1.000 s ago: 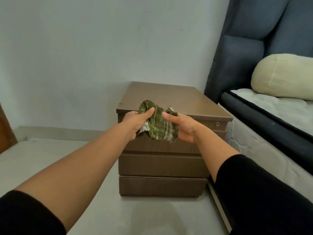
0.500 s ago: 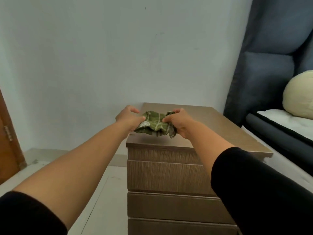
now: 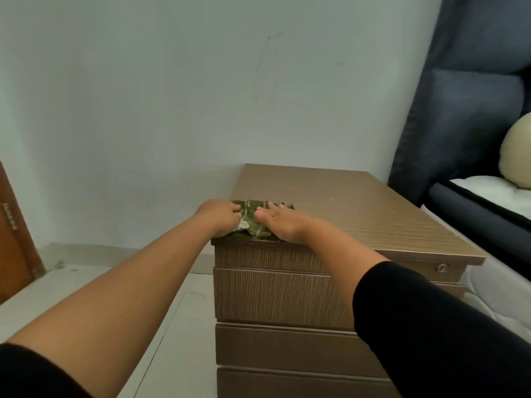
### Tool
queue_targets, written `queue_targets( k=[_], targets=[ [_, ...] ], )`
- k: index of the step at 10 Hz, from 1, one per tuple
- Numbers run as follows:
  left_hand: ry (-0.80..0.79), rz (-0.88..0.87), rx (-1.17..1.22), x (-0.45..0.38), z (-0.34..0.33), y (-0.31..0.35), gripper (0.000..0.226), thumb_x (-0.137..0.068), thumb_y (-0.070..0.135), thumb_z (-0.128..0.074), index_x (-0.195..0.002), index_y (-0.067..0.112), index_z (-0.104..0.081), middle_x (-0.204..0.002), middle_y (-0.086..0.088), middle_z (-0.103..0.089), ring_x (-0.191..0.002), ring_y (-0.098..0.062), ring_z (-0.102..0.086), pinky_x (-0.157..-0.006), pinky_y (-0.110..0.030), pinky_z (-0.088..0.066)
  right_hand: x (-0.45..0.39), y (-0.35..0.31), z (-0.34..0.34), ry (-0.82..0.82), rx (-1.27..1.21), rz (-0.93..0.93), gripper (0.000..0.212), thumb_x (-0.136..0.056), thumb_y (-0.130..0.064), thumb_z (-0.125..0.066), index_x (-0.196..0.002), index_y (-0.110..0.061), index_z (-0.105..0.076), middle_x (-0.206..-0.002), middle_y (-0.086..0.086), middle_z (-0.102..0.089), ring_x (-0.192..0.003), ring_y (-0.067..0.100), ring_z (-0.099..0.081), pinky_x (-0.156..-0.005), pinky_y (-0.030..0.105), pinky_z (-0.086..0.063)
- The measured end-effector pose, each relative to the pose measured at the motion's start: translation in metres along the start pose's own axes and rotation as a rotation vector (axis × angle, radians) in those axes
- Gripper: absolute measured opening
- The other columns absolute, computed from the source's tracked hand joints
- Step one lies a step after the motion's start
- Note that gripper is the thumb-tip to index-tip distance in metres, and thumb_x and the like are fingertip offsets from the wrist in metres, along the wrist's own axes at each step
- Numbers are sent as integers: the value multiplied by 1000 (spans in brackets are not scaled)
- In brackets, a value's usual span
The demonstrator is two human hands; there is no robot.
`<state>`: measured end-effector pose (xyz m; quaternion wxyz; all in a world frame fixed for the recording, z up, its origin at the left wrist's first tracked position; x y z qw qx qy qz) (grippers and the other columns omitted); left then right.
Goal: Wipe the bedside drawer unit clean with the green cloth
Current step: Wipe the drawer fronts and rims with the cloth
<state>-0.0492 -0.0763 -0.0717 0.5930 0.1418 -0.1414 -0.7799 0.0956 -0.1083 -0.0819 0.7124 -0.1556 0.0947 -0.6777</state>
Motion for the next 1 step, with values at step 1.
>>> queue_targets(
  k=[1],
  targets=[
    [129, 103, 324, 5, 2, 4, 42, -95, 32, -43, -135, 23, -48, -143, -6, -46, -128, -27, -43, -106, -35, -37, 10, -2, 5, 194, -110, 29, 50, -100, -44, -20, -147, -26, -25, -158, 0, -15, -147, 22, -6, -117, 54, -8]
  ],
)
Point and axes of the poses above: each hand's wrist, its own x-axis away from the middle knuckle, its own z-axis out of the back of the hand, y = z × x, the point moved 2 cm from there along -x, towards the middle knuckle
